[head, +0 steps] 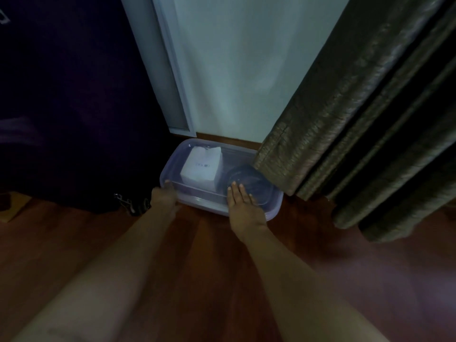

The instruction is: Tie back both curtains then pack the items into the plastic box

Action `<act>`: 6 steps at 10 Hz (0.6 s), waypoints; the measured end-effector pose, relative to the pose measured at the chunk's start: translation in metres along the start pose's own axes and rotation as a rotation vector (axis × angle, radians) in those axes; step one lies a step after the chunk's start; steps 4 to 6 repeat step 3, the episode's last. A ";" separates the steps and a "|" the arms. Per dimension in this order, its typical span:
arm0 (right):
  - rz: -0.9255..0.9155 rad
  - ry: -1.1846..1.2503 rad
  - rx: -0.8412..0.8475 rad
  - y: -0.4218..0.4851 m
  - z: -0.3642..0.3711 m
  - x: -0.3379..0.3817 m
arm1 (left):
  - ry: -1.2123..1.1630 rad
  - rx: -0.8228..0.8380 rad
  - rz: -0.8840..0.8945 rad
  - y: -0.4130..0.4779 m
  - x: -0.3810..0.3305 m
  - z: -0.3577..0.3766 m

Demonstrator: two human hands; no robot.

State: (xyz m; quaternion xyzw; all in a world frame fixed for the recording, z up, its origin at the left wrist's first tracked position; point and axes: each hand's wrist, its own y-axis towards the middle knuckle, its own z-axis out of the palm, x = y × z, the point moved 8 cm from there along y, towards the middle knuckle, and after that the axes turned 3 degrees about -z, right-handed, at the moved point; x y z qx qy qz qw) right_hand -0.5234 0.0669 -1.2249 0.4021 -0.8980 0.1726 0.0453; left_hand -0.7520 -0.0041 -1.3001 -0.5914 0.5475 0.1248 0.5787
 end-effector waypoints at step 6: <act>-0.112 0.163 -0.100 -0.050 -0.116 0.038 | 0.295 -0.050 0.172 -0.146 -0.096 -0.048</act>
